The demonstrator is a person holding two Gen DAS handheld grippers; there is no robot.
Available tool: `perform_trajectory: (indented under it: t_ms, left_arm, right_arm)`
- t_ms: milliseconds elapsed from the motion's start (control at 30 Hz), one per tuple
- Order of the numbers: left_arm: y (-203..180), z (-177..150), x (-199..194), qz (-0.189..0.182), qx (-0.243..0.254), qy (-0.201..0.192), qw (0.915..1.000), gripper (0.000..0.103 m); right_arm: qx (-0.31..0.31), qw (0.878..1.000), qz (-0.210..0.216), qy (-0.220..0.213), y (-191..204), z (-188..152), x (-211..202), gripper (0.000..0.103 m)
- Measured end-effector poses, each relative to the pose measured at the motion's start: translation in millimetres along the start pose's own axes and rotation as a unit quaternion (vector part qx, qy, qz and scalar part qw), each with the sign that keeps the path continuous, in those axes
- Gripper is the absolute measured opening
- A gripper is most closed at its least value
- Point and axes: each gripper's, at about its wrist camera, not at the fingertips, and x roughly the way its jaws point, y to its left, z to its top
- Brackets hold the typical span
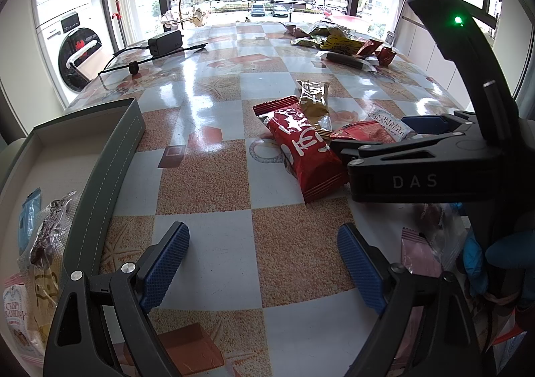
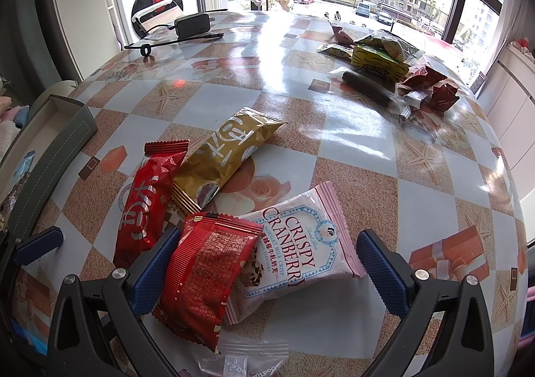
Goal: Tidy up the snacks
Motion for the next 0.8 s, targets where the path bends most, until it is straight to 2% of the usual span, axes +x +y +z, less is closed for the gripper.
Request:
perform_trajectory:
  t_ms: [500, 667, 800]
  left_arm:
    - [0.7, 0.2, 0.4, 0.000, -0.001, 0.000, 1.0000, 0.093]
    - [0.4, 0.1, 0.2, 0.000, 0.000, 0.000, 1.0000, 0.093]
    - [0.1, 0.2, 0.2, 0.001, 0.000, 0.000, 1.0000, 0.093]
  right_arm:
    - [-0.001, 1.000, 0.000, 0.003, 1.6, -0.9, -0.5, 0.103]
    - [-0.017, 0.998, 0.008, 0.052, 4.1, 2.6, -0.1, 0.103]
    - [-0.024, 0.996, 0.015, 0.081, 3.0, -7.9, -6.6, 0.103]
